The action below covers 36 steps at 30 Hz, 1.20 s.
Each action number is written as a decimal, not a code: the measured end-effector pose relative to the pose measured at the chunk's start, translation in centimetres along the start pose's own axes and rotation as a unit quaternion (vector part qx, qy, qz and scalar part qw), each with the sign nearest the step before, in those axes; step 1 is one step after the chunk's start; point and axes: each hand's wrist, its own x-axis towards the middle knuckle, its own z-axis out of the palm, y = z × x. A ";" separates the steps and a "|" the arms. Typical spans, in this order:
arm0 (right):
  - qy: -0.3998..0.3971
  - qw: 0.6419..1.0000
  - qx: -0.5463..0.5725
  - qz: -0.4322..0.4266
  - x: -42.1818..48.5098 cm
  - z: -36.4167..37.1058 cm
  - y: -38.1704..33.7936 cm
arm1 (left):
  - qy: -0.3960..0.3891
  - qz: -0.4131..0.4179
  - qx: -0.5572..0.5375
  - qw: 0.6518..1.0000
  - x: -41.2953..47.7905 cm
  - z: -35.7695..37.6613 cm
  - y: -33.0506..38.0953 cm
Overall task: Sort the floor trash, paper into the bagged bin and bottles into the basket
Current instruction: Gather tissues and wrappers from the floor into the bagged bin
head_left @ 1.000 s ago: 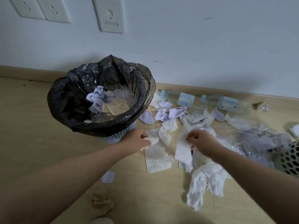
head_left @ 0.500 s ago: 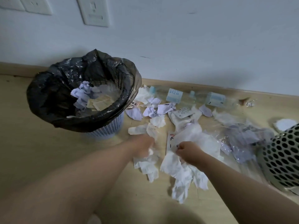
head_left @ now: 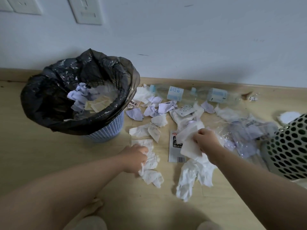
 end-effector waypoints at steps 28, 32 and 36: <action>-0.211 0.789 -0.489 -0.307 -8.2 11.7 7.4 | 0.060 -0.045 -0.047 0.996 -1.6 0.0 -5.1; -0.227 0.729 -0.546 -0.345 -8.2 11.6 7.6 | 0.037 -0.034 -0.019 0.999 -3.0 1.5 -6.1; -0.190 0.834 -0.465 -0.231 -5.6 10.5 5.7 | 0.055 -0.048 0.014 0.997 -4.4 1.7 -7.7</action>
